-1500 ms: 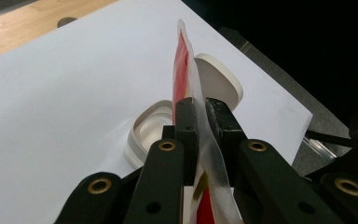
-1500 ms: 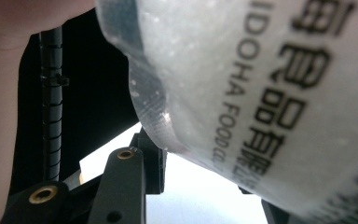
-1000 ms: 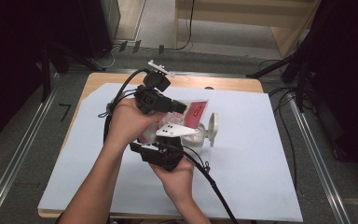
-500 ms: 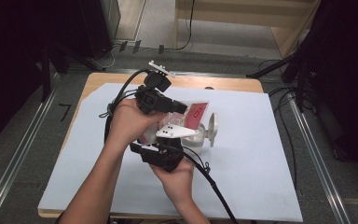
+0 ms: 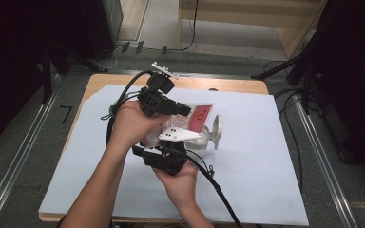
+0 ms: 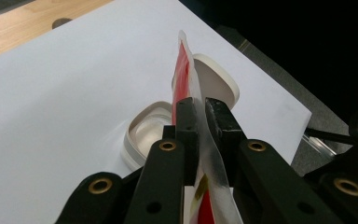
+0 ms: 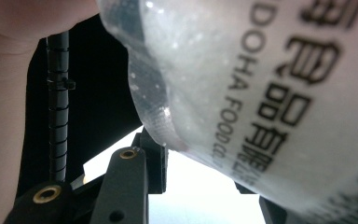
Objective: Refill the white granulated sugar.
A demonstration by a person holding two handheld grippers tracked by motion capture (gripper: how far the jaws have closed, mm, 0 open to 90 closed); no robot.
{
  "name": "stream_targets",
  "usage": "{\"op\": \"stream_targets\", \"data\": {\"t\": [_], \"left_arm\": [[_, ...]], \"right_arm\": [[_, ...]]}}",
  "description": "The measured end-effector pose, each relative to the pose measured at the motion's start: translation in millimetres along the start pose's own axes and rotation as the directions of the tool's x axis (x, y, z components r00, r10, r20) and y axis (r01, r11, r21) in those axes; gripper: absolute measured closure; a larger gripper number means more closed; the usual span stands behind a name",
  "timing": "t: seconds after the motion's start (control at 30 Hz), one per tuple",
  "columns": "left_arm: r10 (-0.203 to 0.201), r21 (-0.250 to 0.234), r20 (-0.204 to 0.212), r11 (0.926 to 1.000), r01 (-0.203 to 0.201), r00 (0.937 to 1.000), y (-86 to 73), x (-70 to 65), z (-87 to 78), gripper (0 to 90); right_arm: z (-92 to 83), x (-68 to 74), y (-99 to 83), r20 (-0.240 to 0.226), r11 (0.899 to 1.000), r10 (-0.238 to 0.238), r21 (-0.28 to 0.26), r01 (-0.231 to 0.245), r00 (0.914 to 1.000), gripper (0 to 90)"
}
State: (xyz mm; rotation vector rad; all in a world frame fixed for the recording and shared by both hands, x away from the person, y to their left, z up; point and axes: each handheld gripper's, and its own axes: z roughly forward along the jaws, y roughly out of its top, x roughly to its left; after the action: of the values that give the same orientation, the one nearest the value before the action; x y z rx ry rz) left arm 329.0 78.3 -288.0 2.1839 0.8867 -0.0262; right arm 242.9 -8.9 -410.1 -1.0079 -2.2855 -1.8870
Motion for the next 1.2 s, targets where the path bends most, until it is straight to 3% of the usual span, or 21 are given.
{"op": "stream_targets", "data": {"t": [1.2], "left_arm": [[-0.01, -0.012, -0.004, 0.9999, 0.01, 0.9999, 0.4, 1.9, 0.6, 85.4]], "right_arm": [[-1.0, 0.5, 2.1, -0.023, 1.0, 0.027, 0.007, -0.027, 0.9994, 63.7]]}}
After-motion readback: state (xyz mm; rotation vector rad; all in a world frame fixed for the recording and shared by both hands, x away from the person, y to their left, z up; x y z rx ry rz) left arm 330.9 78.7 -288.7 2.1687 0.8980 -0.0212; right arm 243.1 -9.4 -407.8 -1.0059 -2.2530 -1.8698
